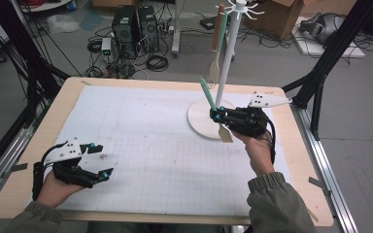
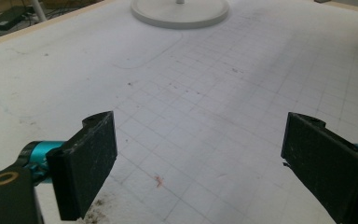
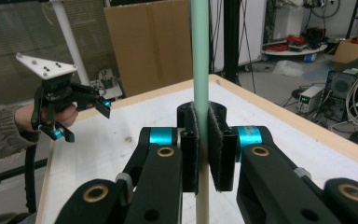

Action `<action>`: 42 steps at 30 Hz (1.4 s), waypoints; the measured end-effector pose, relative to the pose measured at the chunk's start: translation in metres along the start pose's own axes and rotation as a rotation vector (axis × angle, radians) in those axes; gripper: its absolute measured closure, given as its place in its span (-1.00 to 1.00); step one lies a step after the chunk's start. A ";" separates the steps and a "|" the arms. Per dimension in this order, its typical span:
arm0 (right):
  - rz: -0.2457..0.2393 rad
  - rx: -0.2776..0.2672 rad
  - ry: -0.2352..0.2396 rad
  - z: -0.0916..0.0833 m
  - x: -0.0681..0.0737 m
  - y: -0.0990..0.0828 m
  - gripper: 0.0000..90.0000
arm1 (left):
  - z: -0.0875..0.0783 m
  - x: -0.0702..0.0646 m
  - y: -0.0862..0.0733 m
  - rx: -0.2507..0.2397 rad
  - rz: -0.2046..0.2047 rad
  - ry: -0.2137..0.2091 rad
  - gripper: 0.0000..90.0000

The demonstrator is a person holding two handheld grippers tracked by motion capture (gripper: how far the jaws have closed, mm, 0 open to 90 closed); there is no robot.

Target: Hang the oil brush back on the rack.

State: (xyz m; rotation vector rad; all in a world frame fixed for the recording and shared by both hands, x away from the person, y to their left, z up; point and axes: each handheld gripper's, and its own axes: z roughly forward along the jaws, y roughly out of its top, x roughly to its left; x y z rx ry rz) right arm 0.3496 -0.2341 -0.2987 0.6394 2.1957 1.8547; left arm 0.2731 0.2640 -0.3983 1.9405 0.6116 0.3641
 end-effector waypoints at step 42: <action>-0.021 -0.063 -0.112 -0.016 -0.029 0.050 0.87 | -0.006 0.001 -0.004 0.001 -0.008 0.037 -0.89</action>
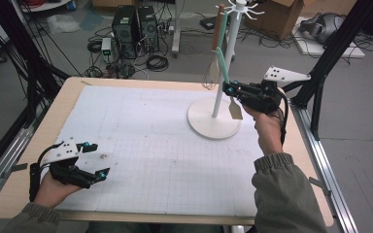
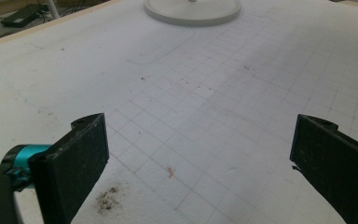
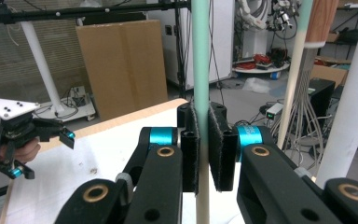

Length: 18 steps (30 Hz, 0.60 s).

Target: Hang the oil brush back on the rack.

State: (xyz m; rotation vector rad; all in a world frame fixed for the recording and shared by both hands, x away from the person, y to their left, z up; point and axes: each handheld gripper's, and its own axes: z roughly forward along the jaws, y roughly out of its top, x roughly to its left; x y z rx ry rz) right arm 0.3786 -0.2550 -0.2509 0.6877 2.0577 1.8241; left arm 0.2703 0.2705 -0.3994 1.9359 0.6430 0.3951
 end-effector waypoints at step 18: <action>0.008 -0.040 -0.063 -0.005 -0.018 0.025 0.87 | -0.001 -0.001 -0.001 0.001 -0.004 -0.003 -0.89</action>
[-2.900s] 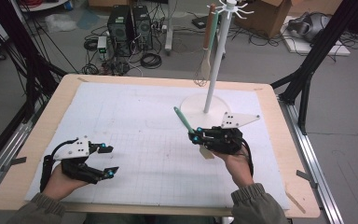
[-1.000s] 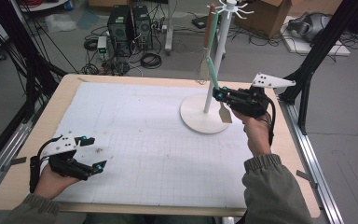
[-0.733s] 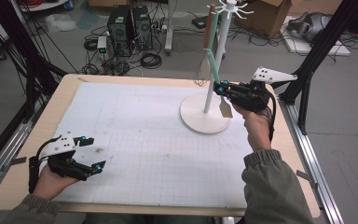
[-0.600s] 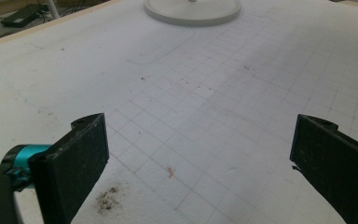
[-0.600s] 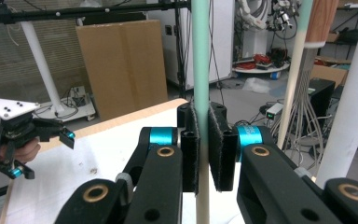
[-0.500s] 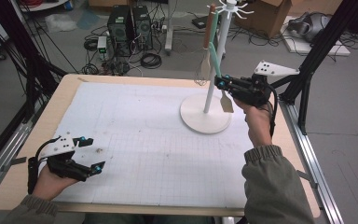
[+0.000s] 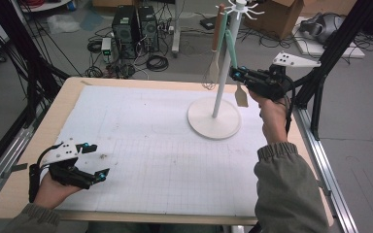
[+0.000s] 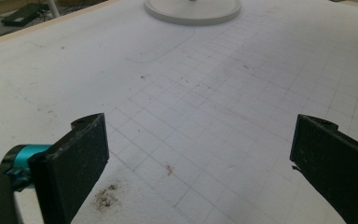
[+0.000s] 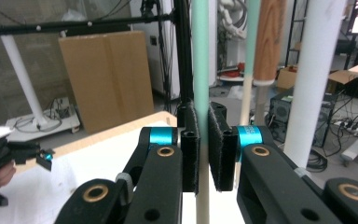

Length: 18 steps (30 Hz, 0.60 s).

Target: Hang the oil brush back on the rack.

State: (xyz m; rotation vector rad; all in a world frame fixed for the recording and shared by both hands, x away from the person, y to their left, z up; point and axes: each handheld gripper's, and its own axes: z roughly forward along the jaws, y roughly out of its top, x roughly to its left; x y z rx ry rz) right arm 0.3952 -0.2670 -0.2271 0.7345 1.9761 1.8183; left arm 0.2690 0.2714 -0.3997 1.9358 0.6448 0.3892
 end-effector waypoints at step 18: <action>0.013 -0.027 -0.041 -0.004 -0.010 0.018 0.87 | -0.002 0.000 0.001 -0.004 0.001 0.000 -0.89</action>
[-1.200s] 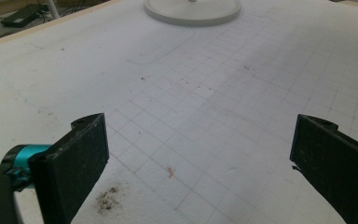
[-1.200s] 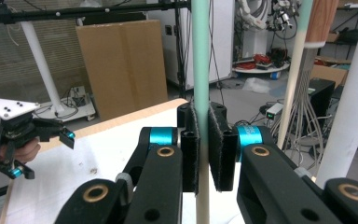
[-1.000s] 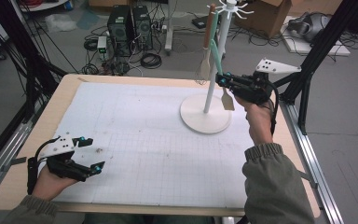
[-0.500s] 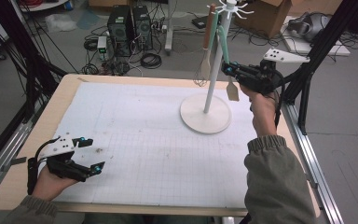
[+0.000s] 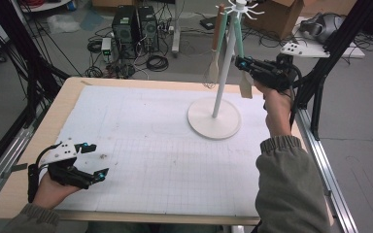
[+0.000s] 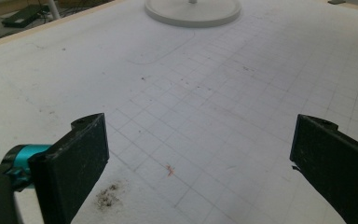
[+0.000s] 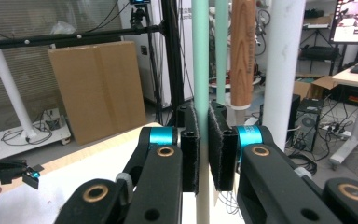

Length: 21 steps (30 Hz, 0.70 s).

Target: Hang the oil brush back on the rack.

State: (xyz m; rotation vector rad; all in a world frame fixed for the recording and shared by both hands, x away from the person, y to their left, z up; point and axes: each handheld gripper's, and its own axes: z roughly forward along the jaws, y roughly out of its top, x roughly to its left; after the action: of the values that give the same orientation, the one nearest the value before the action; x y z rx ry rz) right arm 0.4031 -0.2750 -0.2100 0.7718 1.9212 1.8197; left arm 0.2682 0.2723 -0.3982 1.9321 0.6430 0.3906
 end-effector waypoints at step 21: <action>0.054 -0.017 -0.017 0.009 -0.009 -0.005 0.84 | 0.001 -0.001 0.000 0.004 0.008 -0.004 -0.89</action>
State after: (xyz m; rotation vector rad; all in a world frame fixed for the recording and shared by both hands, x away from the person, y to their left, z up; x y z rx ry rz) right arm 0.4146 -0.2734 -0.2165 0.8381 1.8895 1.8526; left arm 0.2680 0.2712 -0.3987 1.9390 0.6337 0.3906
